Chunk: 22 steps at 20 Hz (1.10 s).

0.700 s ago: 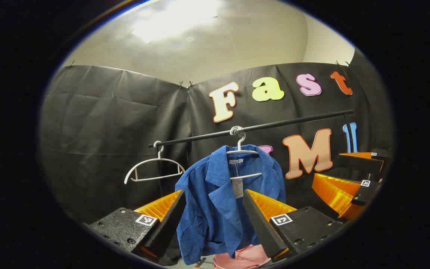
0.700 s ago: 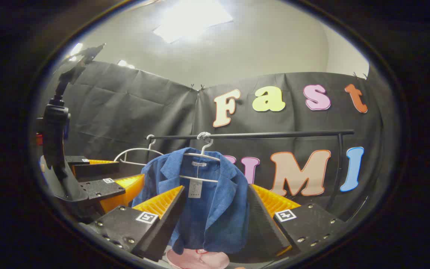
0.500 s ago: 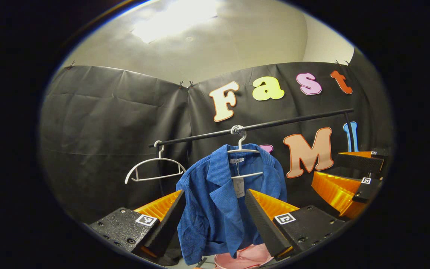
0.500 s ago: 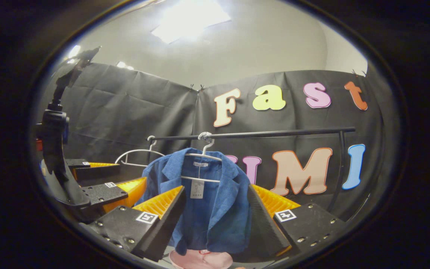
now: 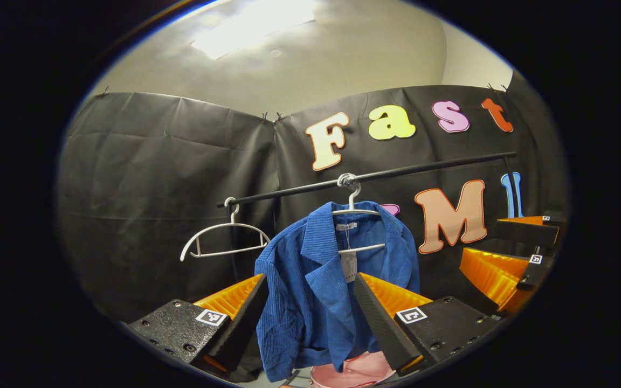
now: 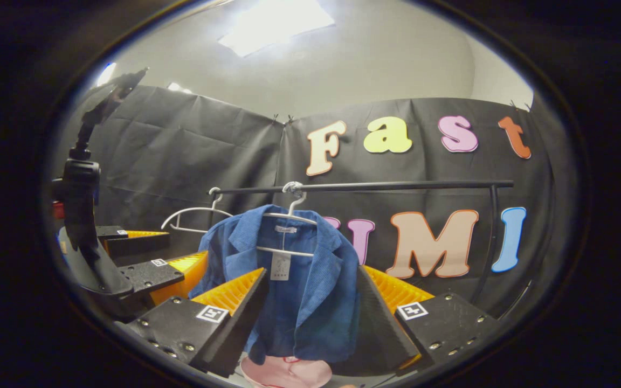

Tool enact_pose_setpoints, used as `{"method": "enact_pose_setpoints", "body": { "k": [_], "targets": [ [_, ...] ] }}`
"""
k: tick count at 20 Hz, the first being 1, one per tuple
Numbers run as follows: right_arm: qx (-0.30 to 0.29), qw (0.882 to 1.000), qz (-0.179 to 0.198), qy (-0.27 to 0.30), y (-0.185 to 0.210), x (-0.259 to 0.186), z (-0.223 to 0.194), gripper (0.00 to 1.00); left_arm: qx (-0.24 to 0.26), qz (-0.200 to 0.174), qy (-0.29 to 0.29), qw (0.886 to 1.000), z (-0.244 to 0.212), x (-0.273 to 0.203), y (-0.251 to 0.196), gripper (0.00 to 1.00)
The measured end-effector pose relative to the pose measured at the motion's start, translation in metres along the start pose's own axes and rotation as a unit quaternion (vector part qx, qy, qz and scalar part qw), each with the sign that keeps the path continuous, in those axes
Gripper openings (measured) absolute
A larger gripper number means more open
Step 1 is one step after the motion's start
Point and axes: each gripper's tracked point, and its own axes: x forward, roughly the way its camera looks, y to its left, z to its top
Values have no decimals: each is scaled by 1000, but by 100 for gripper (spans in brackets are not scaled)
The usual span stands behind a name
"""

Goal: Grasp the clothes on the hanger with both hands and then place them into the laundry hamper below.

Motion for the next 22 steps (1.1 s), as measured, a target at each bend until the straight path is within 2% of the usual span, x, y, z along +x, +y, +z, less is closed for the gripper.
{"method": "enact_pose_setpoints", "body": {
  "k": [4,11,16,18,22],
  "targets": [
    [0,1000,0,7,-6,1,-6,96,5,3,17,1000,-12,9,-10,99],
    [0,1000,19,13,-15,4,-17,96,8,38,46,998,-43,36,-20,99],
    [0,1000,15,22,-23,28,-25,98,-6,48,73,996,-76,69,-17,99],
    [2,1000,6,24,-30,44,-28,96,-16,39,81,996,-88,87,-19,99],
    [10,999,-17,30,-40,84,-36,98,-26,24,98,995,-113,124,-22,97]
  ]
}}
